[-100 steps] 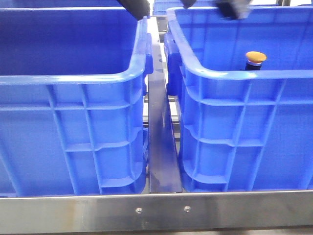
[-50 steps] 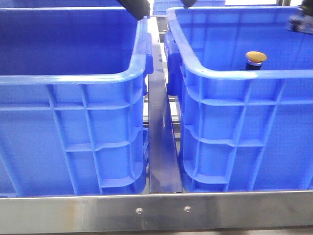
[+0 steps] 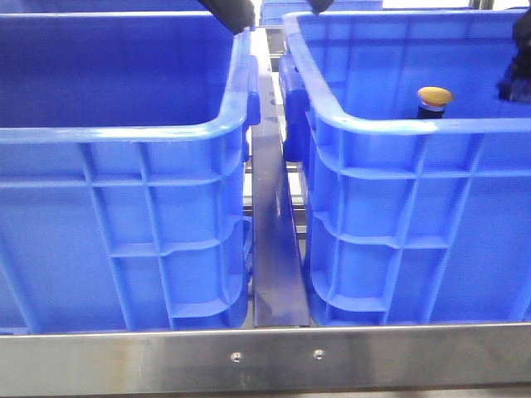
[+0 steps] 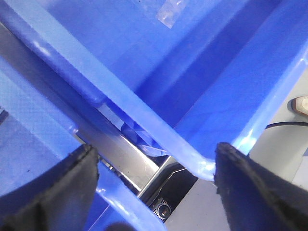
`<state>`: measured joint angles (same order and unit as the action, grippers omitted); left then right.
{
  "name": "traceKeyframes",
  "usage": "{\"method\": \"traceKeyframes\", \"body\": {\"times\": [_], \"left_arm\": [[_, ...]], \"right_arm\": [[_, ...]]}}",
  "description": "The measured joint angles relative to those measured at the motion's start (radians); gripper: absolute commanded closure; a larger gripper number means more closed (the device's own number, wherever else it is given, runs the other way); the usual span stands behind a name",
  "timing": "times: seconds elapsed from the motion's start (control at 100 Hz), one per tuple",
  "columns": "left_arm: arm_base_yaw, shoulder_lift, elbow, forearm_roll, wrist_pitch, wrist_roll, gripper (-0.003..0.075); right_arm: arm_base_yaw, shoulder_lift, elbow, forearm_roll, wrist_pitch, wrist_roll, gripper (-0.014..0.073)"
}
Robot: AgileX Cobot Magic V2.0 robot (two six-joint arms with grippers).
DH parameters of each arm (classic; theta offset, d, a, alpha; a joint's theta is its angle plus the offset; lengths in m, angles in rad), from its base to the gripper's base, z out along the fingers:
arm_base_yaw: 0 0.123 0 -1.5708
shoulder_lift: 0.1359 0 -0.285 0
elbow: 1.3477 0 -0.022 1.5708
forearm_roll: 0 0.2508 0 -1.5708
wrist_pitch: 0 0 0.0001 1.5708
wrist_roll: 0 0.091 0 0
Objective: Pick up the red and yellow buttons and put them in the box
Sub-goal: 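Lower the red button beside the yellow one with the right gripper and release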
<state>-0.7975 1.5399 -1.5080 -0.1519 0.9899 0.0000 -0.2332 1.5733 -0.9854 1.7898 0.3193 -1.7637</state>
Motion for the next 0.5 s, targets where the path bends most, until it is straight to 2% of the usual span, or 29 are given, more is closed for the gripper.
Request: {"method": "traceKeyframes", "body": {"times": [0.11, 0.5], "left_arm": [[0.000, 0.000, 0.000, 0.000, 0.000, 0.000, 0.0237], [0.000, 0.000, 0.000, -0.008, 0.000, 0.000, 0.0237]], "right_arm": [[0.000, 0.061, -0.036, 0.005, 0.015, -0.042, 0.0376], [0.000, 0.218, -0.133, 0.006, 0.030, -0.061, 0.0375]]}}
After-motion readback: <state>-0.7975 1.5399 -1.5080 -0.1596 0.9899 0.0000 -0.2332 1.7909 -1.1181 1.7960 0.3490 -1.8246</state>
